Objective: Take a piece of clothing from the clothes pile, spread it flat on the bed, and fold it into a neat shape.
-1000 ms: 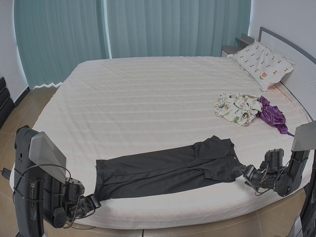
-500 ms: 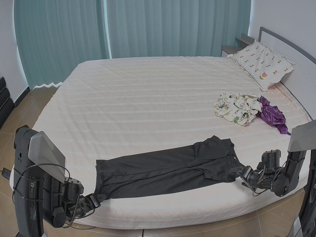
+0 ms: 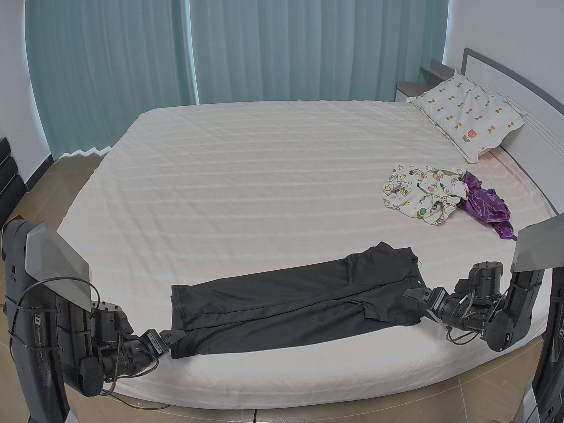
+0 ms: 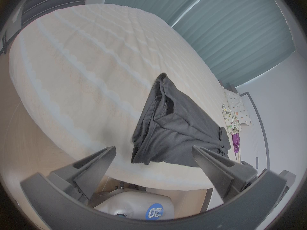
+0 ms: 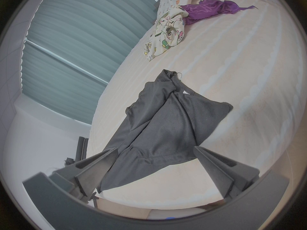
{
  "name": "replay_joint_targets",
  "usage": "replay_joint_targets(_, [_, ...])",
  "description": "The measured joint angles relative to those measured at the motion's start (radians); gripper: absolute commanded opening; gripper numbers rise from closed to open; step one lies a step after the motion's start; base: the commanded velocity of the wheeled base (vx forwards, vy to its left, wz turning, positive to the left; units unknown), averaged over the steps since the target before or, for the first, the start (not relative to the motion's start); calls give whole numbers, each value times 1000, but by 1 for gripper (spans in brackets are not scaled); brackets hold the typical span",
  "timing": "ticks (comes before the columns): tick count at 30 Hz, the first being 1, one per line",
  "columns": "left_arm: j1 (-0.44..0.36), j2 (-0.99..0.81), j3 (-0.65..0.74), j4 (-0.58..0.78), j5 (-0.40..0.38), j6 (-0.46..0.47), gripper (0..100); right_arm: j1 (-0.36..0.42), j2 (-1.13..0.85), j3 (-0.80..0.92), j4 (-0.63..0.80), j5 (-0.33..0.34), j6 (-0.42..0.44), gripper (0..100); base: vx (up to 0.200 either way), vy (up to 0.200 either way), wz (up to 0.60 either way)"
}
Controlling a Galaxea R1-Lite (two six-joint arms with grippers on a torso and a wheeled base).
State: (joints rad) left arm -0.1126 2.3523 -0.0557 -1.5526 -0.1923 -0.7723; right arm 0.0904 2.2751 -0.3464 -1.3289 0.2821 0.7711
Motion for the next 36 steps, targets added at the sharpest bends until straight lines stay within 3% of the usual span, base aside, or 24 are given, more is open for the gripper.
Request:
replay_joint_targets(9, [14,-20,-5,0,-22,-6,100,-15,73,-29,-33,0,-101,100,0,0,0])
replay_joint_targets(20, [14,-17,-10,0,-30,-8,100,-1,153,-173,3,-2,-142,100,0,0,0])
replay_joint_targets(36, [13,-12,-13,0,-30,-6,100,-19,181,-173,2,-9,-148,100,0,0,0])
